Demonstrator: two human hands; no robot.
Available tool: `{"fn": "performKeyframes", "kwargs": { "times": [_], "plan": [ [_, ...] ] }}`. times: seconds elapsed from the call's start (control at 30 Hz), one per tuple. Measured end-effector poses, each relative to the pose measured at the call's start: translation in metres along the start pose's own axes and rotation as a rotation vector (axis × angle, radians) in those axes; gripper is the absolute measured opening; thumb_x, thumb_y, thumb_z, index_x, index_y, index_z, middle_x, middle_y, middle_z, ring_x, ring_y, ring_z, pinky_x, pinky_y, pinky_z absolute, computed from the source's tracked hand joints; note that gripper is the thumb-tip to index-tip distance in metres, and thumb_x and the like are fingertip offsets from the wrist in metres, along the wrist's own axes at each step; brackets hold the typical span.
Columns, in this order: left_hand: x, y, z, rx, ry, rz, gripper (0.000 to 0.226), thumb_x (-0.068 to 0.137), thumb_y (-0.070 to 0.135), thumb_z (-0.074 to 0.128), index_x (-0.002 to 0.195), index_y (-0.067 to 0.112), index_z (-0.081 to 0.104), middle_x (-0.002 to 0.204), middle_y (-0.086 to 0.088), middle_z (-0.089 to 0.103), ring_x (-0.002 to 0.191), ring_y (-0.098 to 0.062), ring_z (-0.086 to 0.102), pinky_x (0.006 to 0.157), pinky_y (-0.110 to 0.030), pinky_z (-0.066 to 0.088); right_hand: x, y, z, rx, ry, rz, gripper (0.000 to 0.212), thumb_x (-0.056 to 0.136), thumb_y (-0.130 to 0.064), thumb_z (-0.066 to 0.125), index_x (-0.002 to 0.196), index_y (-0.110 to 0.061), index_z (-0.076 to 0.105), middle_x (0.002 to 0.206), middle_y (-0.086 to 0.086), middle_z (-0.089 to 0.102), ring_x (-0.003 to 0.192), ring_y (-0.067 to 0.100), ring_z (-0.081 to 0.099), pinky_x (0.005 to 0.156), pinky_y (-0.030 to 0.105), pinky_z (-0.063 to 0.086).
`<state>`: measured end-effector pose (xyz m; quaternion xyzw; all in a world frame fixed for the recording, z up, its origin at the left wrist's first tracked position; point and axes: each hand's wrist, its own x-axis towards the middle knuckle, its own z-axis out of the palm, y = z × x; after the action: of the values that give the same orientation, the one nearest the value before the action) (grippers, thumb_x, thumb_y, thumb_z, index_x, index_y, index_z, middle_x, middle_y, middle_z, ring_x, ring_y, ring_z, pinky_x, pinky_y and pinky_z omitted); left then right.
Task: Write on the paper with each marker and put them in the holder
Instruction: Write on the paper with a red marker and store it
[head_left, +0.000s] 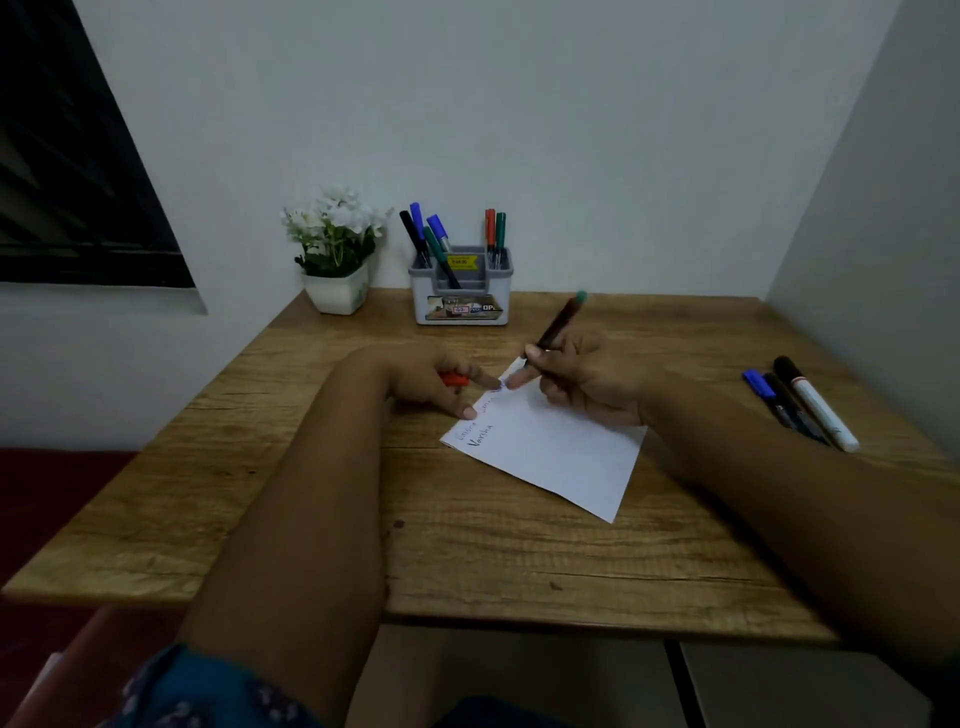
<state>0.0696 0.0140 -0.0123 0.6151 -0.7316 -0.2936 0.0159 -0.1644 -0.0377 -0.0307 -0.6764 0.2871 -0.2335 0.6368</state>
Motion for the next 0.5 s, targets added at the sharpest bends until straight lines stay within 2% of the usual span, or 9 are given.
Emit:
{"fn": "performKeyframes", "kwargs": {
  "times": [0.03, 0.1, 0.17, 0.2, 0.3, 0.37, 0.43, 0.5],
  "plan": [
    [0.002, 0.001, -0.001, 0.02, -0.003, 0.003, 0.054, 0.079, 0.048, 0.072, 0.125, 0.06, 0.048, 0.106, 0.017, 0.054, 0.084, -0.002, 0.045, 0.079, -0.03, 0.034, 0.003, 0.0, 0.003, -0.037, 0.017, -0.002, 0.035, 0.099, -0.025, 0.054, 0.112, 0.006, 0.061, 0.081, 0.006, 0.074, 0.051, 0.009, 0.046, 0.048, 0.016, 0.041],
    [0.006, 0.003, -0.001, 0.052, -0.009, 0.008, 0.054, 0.076, 0.052, 0.073, 0.122, 0.063, 0.047, 0.098, 0.011, 0.058, 0.088, -0.005, 0.049, 0.081, -0.032, 0.038, 0.006, 0.001, 0.007, -0.096, 0.021, -0.012, 0.034, 0.096, -0.025, 0.059, 0.098, 0.009, 0.064, 0.066, 0.005, 0.064, 0.049, 0.009, 0.041, 0.048, 0.019, 0.037],
    [0.01, 0.004, -0.001, 0.054, -0.012, 0.011, 0.056, 0.074, 0.053, 0.074, 0.124, 0.059, 0.05, 0.096, 0.019, 0.057, 0.095, -0.009, 0.051, 0.084, -0.032, 0.04, 0.007, 0.006, 0.012, -0.164, 0.026, -0.038, 0.023, 0.091, -0.02, 0.066, 0.08, 0.0, 0.066, 0.059, 0.004, 0.058, 0.051, 0.012, 0.046, 0.051, 0.021, 0.038],
    [0.011, 0.004, -0.001, 0.048, -0.013, 0.013, 0.057, 0.074, 0.052, 0.075, 0.125, 0.057, 0.051, 0.093, 0.023, 0.055, 0.093, -0.007, 0.051, 0.082, -0.03, 0.039, 0.007, 0.011, 0.013, -0.165, 0.034, -0.051, 0.018, 0.09, -0.016, 0.067, 0.077, -0.004, 0.067, 0.058, 0.005, 0.06, 0.052, 0.012, 0.05, 0.054, 0.021, 0.042],
    [0.012, 0.004, -0.002, 0.041, -0.018, 0.025, 0.06, 0.074, 0.05, 0.076, 0.128, 0.053, 0.05, 0.083, 0.03, 0.048, 0.083, 0.001, 0.046, 0.073, -0.027, 0.035, 0.008, 0.018, 0.013, -0.111, 0.015, -0.076, 0.004, 0.087, -0.002, 0.068, 0.088, 0.001, 0.07, 0.072, 0.01, 0.069, 0.063, 0.011, 0.064, 0.062, 0.017, 0.053],
    [0.013, 0.005, -0.002, 0.037, -0.017, 0.028, 0.061, 0.074, 0.049, 0.076, 0.129, 0.05, 0.051, 0.082, 0.027, 0.051, 0.08, 0.002, 0.045, 0.071, -0.027, 0.034, 0.008, 0.018, 0.011, -0.157, -0.023, -0.108, 0.01, 0.084, 0.009, 0.067, 0.091, 0.003, 0.07, 0.082, 0.012, 0.071, 0.075, 0.013, 0.068, 0.069, 0.018, 0.055],
    [0.014, 0.005, -0.002, 0.037, -0.019, 0.032, 0.061, 0.075, 0.047, 0.076, 0.13, 0.047, 0.051, 0.083, 0.026, 0.057, 0.076, 0.001, 0.045, 0.067, -0.024, 0.033, 0.01, 0.017, 0.011, -0.237, -0.032, -0.152, 0.014, 0.081, 0.013, 0.066, 0.09, 0.003, 0.07, 0.082, 0.009, 0.071, 0.079, 0.014, 0.065, 0.072, 0.02, 0.052],
    [0.014, 0.005, -0.002, 0.042, -0.025, 0.035, 0.061, 0.075, 0.046, 0.076, 0.131, 0.047, 0.05, 0.072, 0.027, 0.053, 0.076, 0.0, 0.046, 0.065, -0.023, 0.033, 0.01, 0.019, 0.012, -0.301, -0.014, -0.19, 0.015, 0.081, 0.011, 0.066, 0.088, 0.0, 0.072, 0.083, 0.013, 0.071, 0.079, 0.018, 0.063, 0.073, 0.024, 0.051]
  ]
}}
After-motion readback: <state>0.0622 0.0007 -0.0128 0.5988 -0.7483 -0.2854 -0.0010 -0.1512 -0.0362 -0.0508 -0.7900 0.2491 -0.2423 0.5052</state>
